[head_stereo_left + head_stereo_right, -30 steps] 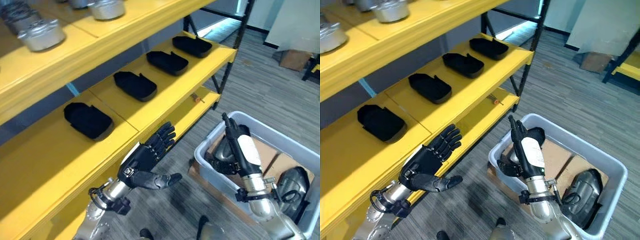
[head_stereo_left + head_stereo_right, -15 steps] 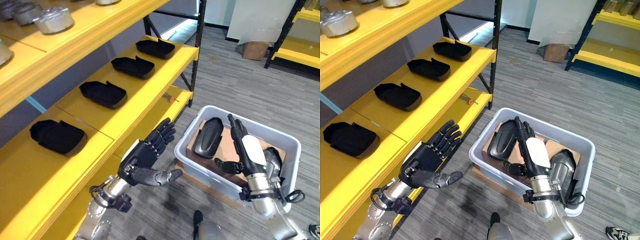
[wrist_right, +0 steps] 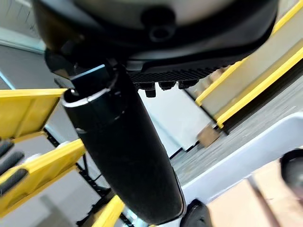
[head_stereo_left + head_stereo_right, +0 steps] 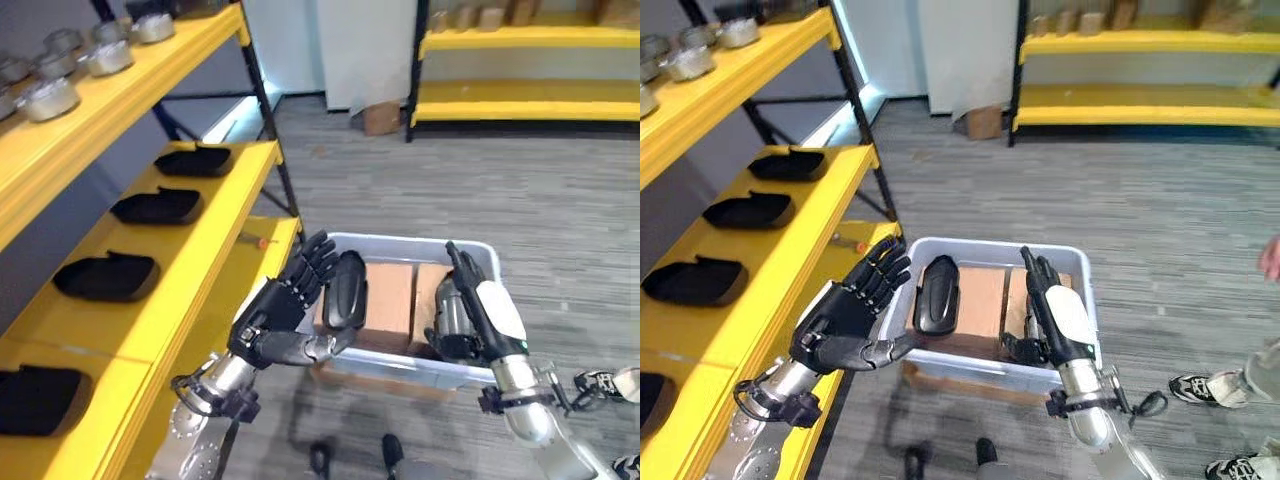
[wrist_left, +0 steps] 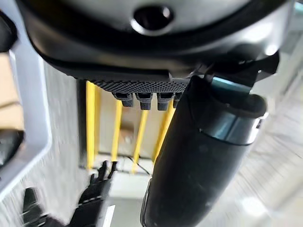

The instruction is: Move parts from the plastic box to the shelf.

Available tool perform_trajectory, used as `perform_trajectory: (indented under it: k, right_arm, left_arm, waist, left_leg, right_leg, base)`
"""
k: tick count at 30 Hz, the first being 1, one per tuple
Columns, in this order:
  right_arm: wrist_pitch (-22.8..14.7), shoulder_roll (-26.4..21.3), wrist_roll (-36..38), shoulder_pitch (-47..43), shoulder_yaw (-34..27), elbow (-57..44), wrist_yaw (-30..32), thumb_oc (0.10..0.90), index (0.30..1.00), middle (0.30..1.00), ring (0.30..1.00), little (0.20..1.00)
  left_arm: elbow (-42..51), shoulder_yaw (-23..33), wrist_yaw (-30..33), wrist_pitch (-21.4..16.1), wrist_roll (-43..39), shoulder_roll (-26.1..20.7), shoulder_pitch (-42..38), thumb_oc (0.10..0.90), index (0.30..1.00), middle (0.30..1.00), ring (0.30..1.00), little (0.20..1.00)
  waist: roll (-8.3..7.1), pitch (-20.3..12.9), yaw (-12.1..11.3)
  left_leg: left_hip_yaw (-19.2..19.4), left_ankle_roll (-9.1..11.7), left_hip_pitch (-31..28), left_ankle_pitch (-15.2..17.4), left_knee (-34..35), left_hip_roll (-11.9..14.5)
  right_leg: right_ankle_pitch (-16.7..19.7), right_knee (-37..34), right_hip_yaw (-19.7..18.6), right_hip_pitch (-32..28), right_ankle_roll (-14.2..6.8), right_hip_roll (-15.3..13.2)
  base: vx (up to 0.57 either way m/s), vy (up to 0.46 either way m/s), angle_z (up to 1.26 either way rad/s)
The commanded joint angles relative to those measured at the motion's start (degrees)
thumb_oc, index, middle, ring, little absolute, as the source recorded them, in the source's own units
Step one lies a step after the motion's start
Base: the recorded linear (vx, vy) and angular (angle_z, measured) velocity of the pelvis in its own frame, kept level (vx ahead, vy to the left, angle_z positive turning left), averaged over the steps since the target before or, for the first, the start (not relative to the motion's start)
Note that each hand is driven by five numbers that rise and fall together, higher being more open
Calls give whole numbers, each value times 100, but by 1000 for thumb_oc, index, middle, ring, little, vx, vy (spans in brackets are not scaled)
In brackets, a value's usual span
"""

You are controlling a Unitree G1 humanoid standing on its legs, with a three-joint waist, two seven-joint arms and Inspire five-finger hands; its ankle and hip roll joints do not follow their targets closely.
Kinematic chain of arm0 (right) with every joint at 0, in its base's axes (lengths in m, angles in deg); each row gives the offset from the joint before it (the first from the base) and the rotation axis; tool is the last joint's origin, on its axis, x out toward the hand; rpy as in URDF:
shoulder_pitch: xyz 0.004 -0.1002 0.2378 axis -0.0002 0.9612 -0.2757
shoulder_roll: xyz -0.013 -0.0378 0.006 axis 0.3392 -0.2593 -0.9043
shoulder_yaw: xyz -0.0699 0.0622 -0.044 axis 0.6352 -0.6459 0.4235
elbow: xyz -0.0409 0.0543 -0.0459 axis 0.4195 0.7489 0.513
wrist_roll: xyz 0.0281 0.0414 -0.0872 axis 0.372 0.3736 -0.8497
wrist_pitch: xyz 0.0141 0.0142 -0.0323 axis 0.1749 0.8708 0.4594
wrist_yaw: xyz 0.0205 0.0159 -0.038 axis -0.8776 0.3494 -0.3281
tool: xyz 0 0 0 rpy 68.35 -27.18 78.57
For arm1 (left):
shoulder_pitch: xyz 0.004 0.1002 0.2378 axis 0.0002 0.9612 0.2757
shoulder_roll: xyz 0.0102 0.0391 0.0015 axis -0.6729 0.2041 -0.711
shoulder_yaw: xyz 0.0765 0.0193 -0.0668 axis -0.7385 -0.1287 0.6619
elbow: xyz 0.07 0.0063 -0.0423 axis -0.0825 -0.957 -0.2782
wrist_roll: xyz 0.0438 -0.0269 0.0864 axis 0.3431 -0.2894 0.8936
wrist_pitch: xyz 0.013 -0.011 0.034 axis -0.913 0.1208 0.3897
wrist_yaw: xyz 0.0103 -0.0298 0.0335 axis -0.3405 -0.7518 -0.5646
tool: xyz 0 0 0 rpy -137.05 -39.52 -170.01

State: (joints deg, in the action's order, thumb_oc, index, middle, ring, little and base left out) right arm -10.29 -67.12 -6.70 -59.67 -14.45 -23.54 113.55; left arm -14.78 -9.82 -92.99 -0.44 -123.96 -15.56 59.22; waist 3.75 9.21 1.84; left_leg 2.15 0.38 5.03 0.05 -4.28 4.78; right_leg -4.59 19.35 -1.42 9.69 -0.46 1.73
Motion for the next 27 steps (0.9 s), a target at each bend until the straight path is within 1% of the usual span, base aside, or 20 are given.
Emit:
perform_trajectory:
  k: [1, 2, 5, 8, 9, 11, 12, 17, 19, 23, 24, 25, 27]
  right_arm:
    - [-444, -29, -59, -832, -111, -453, 282, 900, 1000, 1000, 1000, 1000]
    - [-438, -28, -95, -870, -64, -431, 286, 900, 1000, 1000, 1000, 1000]
    - [-403, -72, -58, -851, -40, -480, 225, 900, 1000, 1000, 1000, 1000]
    - [-405, -92, -94, -861, 12, -453, 180, 900, 1000, 1000, 1000, 1000]
    - [-348, -91, -129, -926, 90, -443, 159, 900, 1000, 1000, 1000, 1000]
    - [-312, -84, -179, -943, 129, -449, 165, 900, 1000, 1000, 1000, 1000]
    - [-233, -83, -237, -994, 208, -476, 99, 900, 1000, 1000, 1000, 1000]
    - [-161, -105, -406, -1058, 313, -491, -2, 900, 1000, 1000, 1000, 1000]
    - [-109, -106, -509, -1159, 438, -418, 50, 900, 1000, 1000, 1000, 1000]
    - [-20, -43, -728, -1535, 735, -96, 90, 900, 1000, 1000, 1000, 1000]
    - [33, -18, -727, -1702, 855, 54, 71, 900, 1000, 1000, 1000, 1000]
    - [-15, 0, -710, -1876, 975, 196, 109, 900, 1000, 1000, 1000, 1000]
    - [24, 15, -774, -2053, 1102, 306, 118, 900, 1000, 1000, 1000, 1000]
  left_arm:
    - [561, 288, -294, -557, -186, -107, -297, 900, 1000, 1000, 1000, 1000]
    - [571, 287, -288, -565, -184, -112, -301, 900, 1000, 1000, 1000, 1000]
    - [565, 252, -433, -537, -329, -177, -363, 900, 1000, 1000, 1000, 1000]
    - [523, 165, -420, -502, -361, -240, -509, 900, 1000, 1000, 1000, 1000]
    - [497, 74, -367, -474, -336, -247, -623, 900, 1000, 1000, 1000, 1000]
    - [503, 45, -365, -446, -359, -251, -647, 900, 1000, 1000, 1000, 1000]
    - [498, 8, -326, -386, -368, -294, -661, 900, 1000, 1000, 1000, 1000]
    - [538, -57, -247, -352, -408, -354, -604, 900, 1000, 1000, 1000, 1000]
    - [545, -111, -271, -340, -417, -360, -571, 900, 1000, 1000, 1000, 1000]
    - [491, -271, -200, -361, -368, -394, -629, 900, 1000, 1000, 1000, 1000]
    - [522, -287, -128, -359, -335, -398, -630, 900, 1000, 1000, 1000, 1000]
    - [520, -308, -48, -423, -330, -427, -643, 900, 1000, 1000, 1000, 1000]
    - [488, -338, 72, -533, -287, -453, -691, 900, 1000, 1000, 1000, 1000]
  waist:
    - [-300, 60, 8]
    - [-288, 69, -8]
    - [-270, 53, 36]
    - [-248, 13, 97]
    - [-231, -5, 125]
    - [-225, -15, 132]
    - [-215, -46, 142]
    - [-223, -70, 107]
    - [-231, -62, 52]
    - [-223, -27, -69]
    - [-225, 14, -162]
    - [-234, 53, -244]
    - [-239, 132, -340]
  left_leg:
    - [-247, 258, 21, -734, 644, -341]
    - [-334, 247, 58, -728, 617, -371]
    - [-259, 207, 19, -666, 583, -372]
    - [-199, 144, -103, -569, 594, -370]
    - [-153, 95, -214, -473, 597, -393]
    - [-130, 75, -269, -435, 607, -405]
    - [-68, 15, -409, -337, 630, -442]
    - [-14, -49, -542, -239, 655, -467]
    - [-22, -77, -602, -219, 694, -487]
    - [-9, -119, -609, -179, 709, -506]
    - [42, -142, -567, -161, 647, -507]
    - [105, -155, -495, -147, 573, -500]
    - [142, -166, -360, -138, 473, -501]
  right_leg:
    - [348, -1714, 12, -1318, -115, -187]
    - [330, -1700, -44, -1326, -111, -180]
    - [285, -1670, -55, -1360, -123, -229]
    - [265, -1616, -38, -1333, -149, -279]
    - [248, -1578, 0, -1310, -161, -333]
    - [246, -1566, 15, -1302, -174, -358]
    - [257, -1549, 46, -1281, -217, -427]
    - [280, -1547, 122, -1257, -274, -519]
    - [369, -1609, 147, -1210, -327, -582]
    - [407, -1581, 224, -1116, -410, -694]
    - [389, -1491, 355, -1067, -442, -775]
    - [360, -1396, 488, -1004, -457, -835]
    - [309, -1281, 628, -911, -447, -862]
  base:
    - [100, 62, 8]
    - [169, 123, 15]
    - [122, 94, -13]
    - [139, 117, -1]
    - [145, 144, -3]
    - [142, 135, 0]
    - [156, 139, -3]
    - [119, 95, -6]
    - [87, 74, 2]
    - [71, 63, 2]
    - [31, 40, 5]
    - [19, 40, 0]
    - [-45, 22, -7]
